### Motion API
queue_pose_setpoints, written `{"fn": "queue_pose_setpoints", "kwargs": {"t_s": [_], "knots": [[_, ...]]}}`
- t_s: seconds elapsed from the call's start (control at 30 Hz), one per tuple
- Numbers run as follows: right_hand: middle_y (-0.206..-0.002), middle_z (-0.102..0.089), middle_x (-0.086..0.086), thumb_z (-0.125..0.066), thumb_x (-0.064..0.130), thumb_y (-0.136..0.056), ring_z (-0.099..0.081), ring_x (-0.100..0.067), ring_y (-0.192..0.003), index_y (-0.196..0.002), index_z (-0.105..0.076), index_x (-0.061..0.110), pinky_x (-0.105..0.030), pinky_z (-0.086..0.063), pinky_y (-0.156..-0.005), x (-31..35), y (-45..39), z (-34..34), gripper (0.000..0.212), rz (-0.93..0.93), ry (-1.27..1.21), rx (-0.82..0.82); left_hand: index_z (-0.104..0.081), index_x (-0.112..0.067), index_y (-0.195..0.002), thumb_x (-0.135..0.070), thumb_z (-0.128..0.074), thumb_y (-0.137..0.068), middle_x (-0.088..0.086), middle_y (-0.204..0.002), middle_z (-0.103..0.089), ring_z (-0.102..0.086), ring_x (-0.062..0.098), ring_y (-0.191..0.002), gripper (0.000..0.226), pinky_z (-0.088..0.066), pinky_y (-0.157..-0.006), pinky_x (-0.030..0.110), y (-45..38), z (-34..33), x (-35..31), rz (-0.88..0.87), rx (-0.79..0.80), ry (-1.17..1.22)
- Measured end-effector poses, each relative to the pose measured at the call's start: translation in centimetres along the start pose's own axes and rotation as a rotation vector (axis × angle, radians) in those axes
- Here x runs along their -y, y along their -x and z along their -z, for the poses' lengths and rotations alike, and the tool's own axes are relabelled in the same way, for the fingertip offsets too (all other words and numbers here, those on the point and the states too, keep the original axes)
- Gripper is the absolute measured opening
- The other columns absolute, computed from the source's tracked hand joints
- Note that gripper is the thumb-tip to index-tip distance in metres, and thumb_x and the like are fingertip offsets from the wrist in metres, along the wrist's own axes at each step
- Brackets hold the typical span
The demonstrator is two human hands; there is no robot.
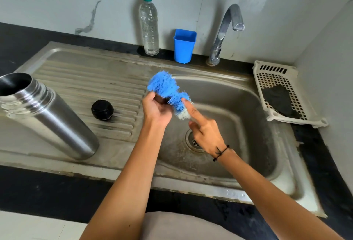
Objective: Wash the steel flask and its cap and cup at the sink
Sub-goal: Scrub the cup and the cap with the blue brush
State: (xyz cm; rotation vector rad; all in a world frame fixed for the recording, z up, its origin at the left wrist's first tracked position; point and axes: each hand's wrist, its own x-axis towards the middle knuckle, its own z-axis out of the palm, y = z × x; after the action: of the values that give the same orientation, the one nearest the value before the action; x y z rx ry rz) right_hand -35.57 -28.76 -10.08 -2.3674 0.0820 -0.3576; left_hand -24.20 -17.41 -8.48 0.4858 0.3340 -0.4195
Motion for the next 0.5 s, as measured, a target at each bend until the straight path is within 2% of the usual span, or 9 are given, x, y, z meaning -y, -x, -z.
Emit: {"fn": "queue_pose_setpoints", "kwargs": {"t_s": [0.1, 0.13, 0.23, 0.3, 0.4, 0.5], "knots": [[-0.077, -0.064, -0.006, -0.045, -0.001, -0.089, -0.039, -0.008, -0.047, -0.142, -0.014, 0.044, -0.034, -0.053, -0.066, -0.9, -0.2, 0.0, 0.077, -0.056, 0.023, -0.001, -0.058, -0.012, -0.074, -0.032, -0.044, -0.100, 0.012, -0.094, -0.061, -0.057, 0.034, -0.104, 0.036, -0.041, -0.100, 0.052, -0.1, 0.6, 0.2, 0.016, 0.000, 0.030], [-0.076, -0.065, -0.008, -0.045, -0.001, -0.090, -0.040, -0.009, -0.047, -0.141, -0.014, 0.047, -0.033, -0.053, -0.066, -1.0, -0.4, 0.1, 0.077, -0.081, 0.014, 0.008, -0.057, -0.011, -0.077, -0.035, -0.045, -0.099, 0.013, -0.100, -0.060, -0.057, 0.035, -0.105, 0.035, -0.041, -0.100, 0.051, -0.2, 0.9, 0.3, 0.024, -0.013, 0.044], [-0.074, -0.064, -0.020, -0.044, 0.002, -0.092, -0.044, -0.019, -0.050, -0.131, -0.019, 0.060, -0.037, -0.053, -0.065, -1.0, -1.1, 0.7, 0.074, -0.183, -0.058, 0.004, -0.056, -0.006, -0.107, -0.034, -0.046, -0.099, 0.020, -0.123, -0.056, -0.054, 0.039, -0.114, 0.030, -0.047, -0.086, 0.049, -0.2, 0.9, 0.2, 0.051, -0.035, 0.181], [-0.082, -0.065, -0.026, -0.044, 0.002, -0.092, -0.043, -0.022, -0.052, -0.127, -0.020, 0.066, -0.040, -0.052, -0.066, -0.6, -1.1, 1.1, 0.077, -0.192, -0.091, -0.021, -0.053, -0.007, -0.119, -0.034, -0.042, -0.100, 0.021, -0.127, -0.054, -0.052, 0.039, -0.116, 0.035, -0.046, -0.091, 0.048, 0.0, 0.6, 0.1, 0.047, -0.020, 0.178], [-0.089, -0.066, -0.025, -0.044, 0.003, -0.090, -0.037, -0.016, -0.047, -0.132, -0.018, 0.068, -0.041, -0.053, -0.063, 0.1, -0.4, 1.0, 0.081, -0.065, -0.069, -0.015, -0.058, -0.010, -0.107, -0.038, -0.036, -0.101, 0.016, -0.118, -0.059, -0.056, 0.035, -0.110, 0.036, -0.040, -0.101, 0.047, -0.1, 0.7, -0.1, 0.029, 0.020, 0.105], [-0.087, -0.068, -0.017, -0.042, 0.009, -0.087, -0.038, -0.011, -0.045, -0.137, -0.016, 0.062, -0.038, -0.053, -0.063, -0.6, 0.2, 0.1, 0.077, -0.015, -0.002, -0.014, -0.058, -0.012, -0.092, -0.050, -0.053, -0.088, 0.013, -0.118, -0.063, -0.057, 0.033, -0.117, 0.038, -0.042, -0.102, 0.050, 0.3, 0.2, -0.3, 0.025, 0.088, 0.049]]}}
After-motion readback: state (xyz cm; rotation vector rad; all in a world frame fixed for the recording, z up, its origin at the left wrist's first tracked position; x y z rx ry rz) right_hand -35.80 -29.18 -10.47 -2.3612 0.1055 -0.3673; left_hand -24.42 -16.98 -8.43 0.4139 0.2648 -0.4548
